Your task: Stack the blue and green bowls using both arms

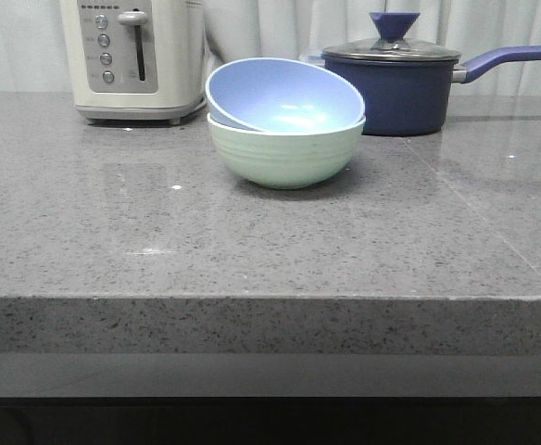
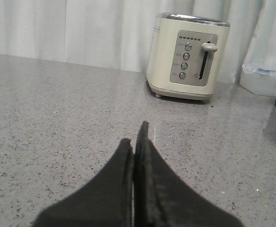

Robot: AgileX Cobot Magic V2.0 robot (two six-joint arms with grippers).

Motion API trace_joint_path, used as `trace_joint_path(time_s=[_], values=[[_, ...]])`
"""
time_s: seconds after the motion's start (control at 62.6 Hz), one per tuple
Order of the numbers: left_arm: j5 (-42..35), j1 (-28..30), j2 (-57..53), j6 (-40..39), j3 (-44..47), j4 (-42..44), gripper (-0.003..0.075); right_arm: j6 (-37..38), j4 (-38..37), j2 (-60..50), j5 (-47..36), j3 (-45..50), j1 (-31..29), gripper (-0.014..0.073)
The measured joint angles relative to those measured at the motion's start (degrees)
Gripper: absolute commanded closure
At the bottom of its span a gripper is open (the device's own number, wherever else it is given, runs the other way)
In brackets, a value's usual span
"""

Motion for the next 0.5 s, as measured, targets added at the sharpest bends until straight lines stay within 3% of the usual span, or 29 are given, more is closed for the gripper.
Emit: trace_joint_path(time_s=[0.176,0.495], values=[[0.0,0.0,0.0,0.0,0.0,0.0,0.074,0.0,0.0,-0.4,-1.9,4.8,0.0,0.0649],[0.0,0.0,0.0,0.0,0.0,0.0,0.074,0.0,0.0,-0.5,-3.2,4.9,0.0,0.0649]])
